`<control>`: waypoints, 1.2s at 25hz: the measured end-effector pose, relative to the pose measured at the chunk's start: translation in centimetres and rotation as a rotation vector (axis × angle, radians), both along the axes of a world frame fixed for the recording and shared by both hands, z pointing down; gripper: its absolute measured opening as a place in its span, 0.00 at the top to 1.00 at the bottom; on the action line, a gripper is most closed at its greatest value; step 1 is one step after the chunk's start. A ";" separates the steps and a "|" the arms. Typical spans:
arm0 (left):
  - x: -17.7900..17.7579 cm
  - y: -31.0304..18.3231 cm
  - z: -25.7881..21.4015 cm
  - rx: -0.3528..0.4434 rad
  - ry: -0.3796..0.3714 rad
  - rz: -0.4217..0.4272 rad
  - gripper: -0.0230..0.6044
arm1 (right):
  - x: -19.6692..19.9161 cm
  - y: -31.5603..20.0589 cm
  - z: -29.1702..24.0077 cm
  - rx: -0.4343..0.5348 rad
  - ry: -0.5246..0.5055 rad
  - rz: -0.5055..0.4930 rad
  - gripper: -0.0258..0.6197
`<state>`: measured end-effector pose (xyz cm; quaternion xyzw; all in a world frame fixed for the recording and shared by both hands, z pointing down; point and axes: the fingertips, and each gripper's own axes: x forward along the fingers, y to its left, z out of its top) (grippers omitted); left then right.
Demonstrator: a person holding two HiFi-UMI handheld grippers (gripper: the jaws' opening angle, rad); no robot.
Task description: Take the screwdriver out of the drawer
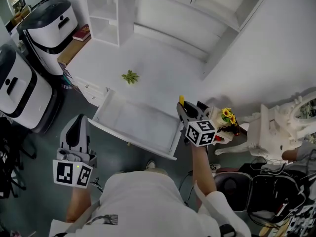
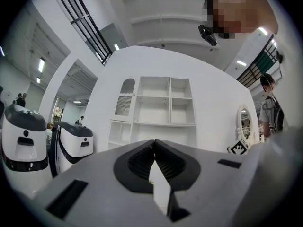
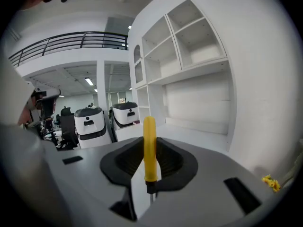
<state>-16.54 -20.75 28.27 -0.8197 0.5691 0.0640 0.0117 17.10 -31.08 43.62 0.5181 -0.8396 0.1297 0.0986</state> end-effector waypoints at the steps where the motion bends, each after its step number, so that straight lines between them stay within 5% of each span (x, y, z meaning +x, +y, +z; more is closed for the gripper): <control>1: 0.1 -0.2 -0.2 0.005 0.001 0.000 0.94 | 0.2 0.0 -1.1 0.025 -0.006 0.003 0.82; 12: 0.1 -0.7 -2.2 0.045 0.008 -0.038 0.94 | 3.3 3.0 -12.0 0.233 -0.180 0.013 0.82; 30: -2.6 2.2 -3.7 0.082 0.004 -0.147 0.94 | 4.3 10.1 -20.5 0.476 -0.175 0.033 0.82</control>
